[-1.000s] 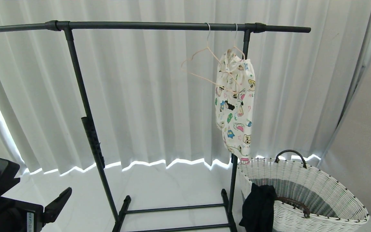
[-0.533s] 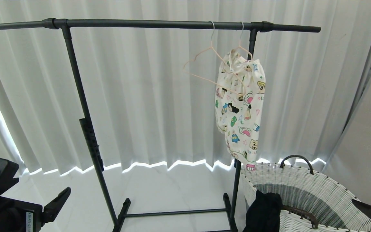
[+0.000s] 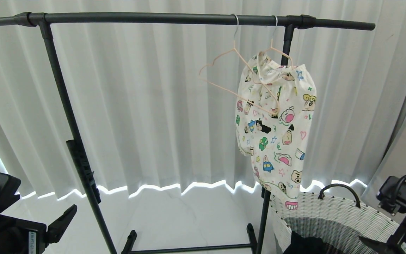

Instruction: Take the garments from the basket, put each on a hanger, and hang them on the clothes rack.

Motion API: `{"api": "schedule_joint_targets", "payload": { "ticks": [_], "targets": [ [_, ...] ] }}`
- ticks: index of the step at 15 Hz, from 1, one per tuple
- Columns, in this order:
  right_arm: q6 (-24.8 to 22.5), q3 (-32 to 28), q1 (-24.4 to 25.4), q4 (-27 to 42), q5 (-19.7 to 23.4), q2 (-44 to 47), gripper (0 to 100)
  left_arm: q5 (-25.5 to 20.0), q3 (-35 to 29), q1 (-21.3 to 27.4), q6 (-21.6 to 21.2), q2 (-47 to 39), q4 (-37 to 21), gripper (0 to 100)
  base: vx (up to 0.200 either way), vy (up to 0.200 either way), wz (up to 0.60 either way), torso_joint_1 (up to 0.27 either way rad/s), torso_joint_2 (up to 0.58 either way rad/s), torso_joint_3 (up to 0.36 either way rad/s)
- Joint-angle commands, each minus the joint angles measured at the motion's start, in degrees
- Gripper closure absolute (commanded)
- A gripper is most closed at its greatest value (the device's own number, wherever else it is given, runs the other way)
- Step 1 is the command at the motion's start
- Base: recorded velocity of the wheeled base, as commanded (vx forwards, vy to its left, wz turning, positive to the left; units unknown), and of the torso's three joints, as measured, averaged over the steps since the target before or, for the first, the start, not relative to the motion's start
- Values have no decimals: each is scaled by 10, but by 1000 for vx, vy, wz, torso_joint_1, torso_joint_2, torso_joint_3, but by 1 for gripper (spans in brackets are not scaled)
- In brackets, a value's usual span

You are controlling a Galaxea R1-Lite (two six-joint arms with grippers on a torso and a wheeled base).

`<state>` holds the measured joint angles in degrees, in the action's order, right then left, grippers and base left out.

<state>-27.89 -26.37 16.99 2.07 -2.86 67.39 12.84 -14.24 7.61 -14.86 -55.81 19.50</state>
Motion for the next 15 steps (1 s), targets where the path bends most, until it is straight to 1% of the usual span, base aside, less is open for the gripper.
{"api": "schedule_joint_targets", "payload": {
  "ticks": [1,2,3,4,5,6,7,9,12,15],
  "targets": [
    [-36,59,24,-45,10,84,0,1,0,0,-1,0,1,0,0,0,0,0,0,0],
    [-37,92,45,-98,9,128,0,2,-1,0,-1,1,1,0,0,0,0,0,0,0],
    [-38,123,66,-161,9,181,0,12,-2,0,-1,1,1,0,0,0,0,0,0,0],
    [-38,141,85,-217,9,236,0,27,-3,0,-1,1,1,0,0,0,0,0,0,0],
    [-38,146,100,-262,9,282,0,39,-3,0,-1,2,1,0,0,0,0,0,0,0],
    [-38,145,114,-324,6,344,0,44,-2,0,-1,8,1,0,0,0,0,0,0,0],
    [-44,144,117,-362,1,382,0,45,0,0,-1,11,1,0,0,0,0,0,0,0],
    [-66,142,114,-387,-14,424,0,45,2,0,-1,17,1,0,0,0,0,0,0,0],
    [-68,140,103,-387,-24,441,0,45,1,0,-1,18,1,0,0,0,0,0,0,0],
    [-67,120,95,-388,-50,459,0,45,2,0,-1,17,1,0,0,0,0,0,0,0]
  ]
}}
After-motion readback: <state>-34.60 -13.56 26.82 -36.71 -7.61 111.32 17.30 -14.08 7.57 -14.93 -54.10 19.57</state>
